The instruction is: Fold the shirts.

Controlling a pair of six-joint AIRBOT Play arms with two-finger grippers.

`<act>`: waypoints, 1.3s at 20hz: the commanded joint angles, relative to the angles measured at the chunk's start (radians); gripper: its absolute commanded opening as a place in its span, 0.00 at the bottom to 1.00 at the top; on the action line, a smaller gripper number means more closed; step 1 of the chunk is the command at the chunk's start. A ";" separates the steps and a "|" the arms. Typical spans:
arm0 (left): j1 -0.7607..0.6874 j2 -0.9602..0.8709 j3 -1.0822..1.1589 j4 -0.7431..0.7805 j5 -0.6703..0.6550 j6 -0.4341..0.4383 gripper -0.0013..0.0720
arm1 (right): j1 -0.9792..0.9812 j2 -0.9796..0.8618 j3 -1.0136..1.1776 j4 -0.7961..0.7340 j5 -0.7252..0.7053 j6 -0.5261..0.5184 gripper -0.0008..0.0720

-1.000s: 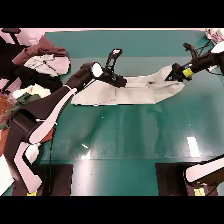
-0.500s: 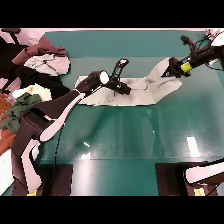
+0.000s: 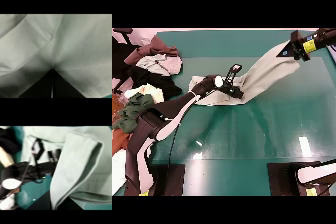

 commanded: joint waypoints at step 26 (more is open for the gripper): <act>0.174 0.299 0.295 0.179 -0.476 -0.161 0.05 | 0.245 -0.002 -0.074 -0.081 -0.331 0.140 0.04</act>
